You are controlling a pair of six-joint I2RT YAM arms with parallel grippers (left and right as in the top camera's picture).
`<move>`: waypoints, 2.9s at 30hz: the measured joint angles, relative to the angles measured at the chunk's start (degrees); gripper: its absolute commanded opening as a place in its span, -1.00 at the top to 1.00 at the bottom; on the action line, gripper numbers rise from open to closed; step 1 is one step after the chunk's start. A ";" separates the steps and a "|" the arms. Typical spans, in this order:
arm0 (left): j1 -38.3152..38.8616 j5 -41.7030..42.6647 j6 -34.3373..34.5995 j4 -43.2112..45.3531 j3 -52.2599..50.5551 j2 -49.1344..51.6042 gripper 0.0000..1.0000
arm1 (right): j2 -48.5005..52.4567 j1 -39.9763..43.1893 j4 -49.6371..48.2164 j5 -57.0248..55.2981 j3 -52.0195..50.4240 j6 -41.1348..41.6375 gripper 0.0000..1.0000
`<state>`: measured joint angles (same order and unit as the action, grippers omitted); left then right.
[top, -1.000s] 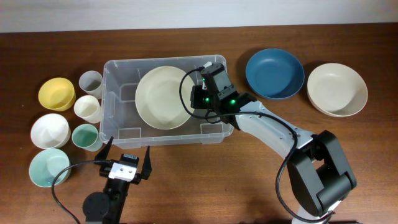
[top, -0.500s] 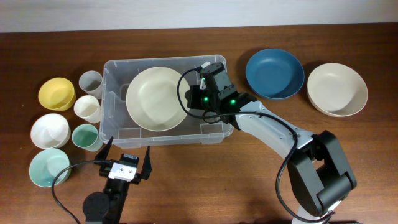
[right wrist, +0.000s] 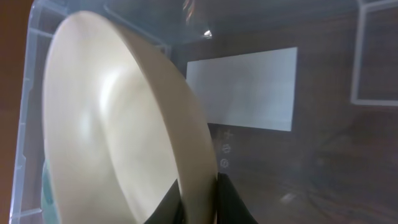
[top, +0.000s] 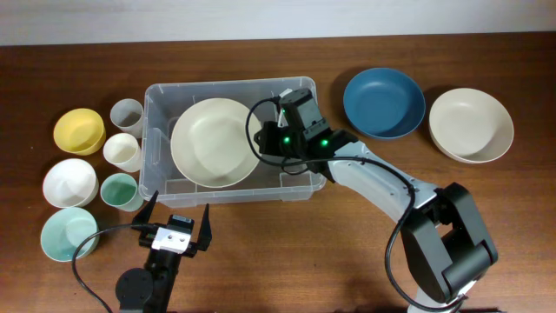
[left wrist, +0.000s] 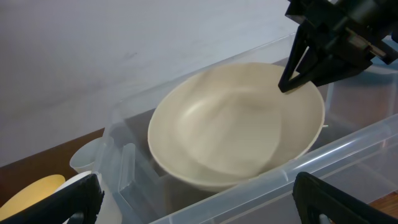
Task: Pack container
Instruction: 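Lower the cream plate into the bin and open the right gripper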
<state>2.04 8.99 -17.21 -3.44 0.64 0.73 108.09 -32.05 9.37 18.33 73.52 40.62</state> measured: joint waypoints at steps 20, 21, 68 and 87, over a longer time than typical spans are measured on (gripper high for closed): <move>0.00 0.00 0.00 -0.02 0.00 0.00 -0.99 | 4.20 -1.05 -3.04 1.22 0.02 0.63 0.62; 0.00 0.00 0.00 0.00 0.00 0.00 -0.99 | 4.20 -1.05 -3.08 1.44 0.02 0.72 0.57; 0.00 0.00 0.00 0.00 0.00 0.00 -0.99 | 4.79 -0.70 2.84 -2.80 0.31 0.74 0.74; 0.00 0.00 0.00 0.00 0.00 0.00 -0.99 | 4.81 -2.58 2.21 -1.40 0.31 0.83 0.93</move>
<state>2.04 8.99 -17.21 -3.44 0.64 0.73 112.90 -34.63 11.57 16.93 73.82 41.45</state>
